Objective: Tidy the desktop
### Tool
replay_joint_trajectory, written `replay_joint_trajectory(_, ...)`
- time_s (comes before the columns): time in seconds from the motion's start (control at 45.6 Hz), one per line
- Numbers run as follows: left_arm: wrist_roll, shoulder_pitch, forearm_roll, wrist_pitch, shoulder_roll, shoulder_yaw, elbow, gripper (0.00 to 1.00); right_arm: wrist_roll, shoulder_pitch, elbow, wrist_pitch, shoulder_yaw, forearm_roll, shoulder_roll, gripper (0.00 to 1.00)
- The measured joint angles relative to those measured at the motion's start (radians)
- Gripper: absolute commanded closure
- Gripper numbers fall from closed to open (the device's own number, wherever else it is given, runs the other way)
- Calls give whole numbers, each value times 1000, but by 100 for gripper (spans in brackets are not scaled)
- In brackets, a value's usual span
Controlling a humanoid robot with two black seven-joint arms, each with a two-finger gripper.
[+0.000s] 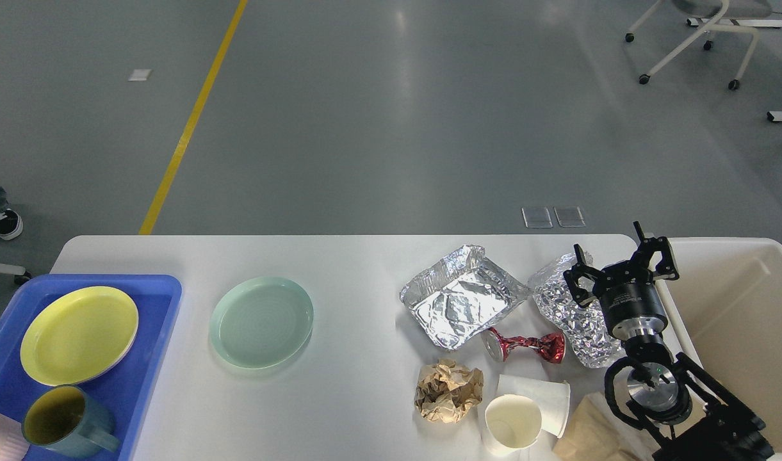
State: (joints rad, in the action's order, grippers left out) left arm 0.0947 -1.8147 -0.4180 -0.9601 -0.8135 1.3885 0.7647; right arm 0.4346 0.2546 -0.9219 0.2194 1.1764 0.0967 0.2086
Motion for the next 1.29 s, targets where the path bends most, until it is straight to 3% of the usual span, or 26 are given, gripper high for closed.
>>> replay_joint_trajectory(0.307,5,-488,244,0,319,237,313,6,0,0,0,0,0,0,0,0)
replay_joint_trajectory(0.482,8,-758,392,0,472,256,562,7,0,0,0,0,0,0,0,0)
replay_joint_trajectory(0.635,13,-900,503,0,547,244,749,8,0,0,0,0,0,0,0,0)
replay_joint_trajectory(0.767,25,-936,555,0,593,234,837,8,0,0,0,0,0,0,0,0)
replay_joint_trajectory(1.008,26,-915,563,0,603,239,849,5,0,0,0,0,0,0,0,0)
replay_joint_trajectory(1.293,31,-733,582,0,594,220,808,6,1,0,0,0,0,0,0,0)
